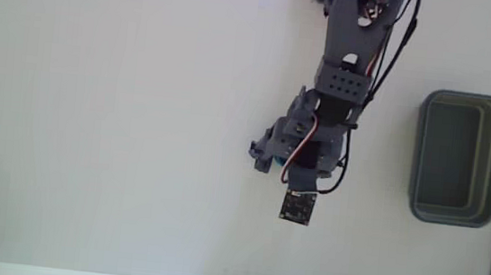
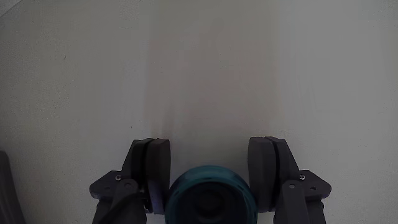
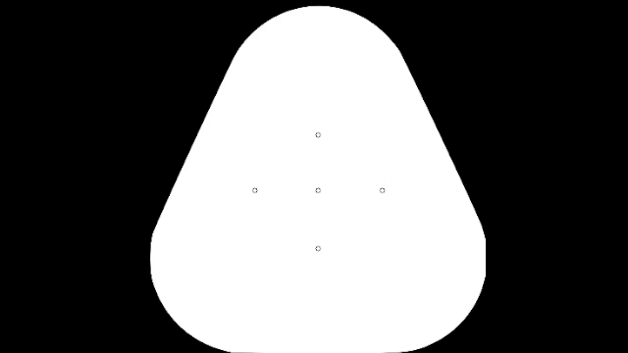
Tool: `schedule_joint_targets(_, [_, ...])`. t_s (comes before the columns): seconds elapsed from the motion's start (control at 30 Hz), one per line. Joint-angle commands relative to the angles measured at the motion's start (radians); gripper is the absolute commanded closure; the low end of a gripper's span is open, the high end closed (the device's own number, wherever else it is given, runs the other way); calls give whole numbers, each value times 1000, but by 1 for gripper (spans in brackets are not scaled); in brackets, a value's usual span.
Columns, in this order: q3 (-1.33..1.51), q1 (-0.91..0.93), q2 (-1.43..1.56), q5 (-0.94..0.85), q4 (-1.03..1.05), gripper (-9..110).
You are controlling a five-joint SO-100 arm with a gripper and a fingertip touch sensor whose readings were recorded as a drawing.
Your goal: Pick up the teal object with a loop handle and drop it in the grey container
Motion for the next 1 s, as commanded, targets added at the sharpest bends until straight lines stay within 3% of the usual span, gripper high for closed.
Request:
schedule_joint_targets(0.0, [10,12,20,5,-12,29])
schedule_joint_targets(0.97, [10,12,20,5,-12,37])
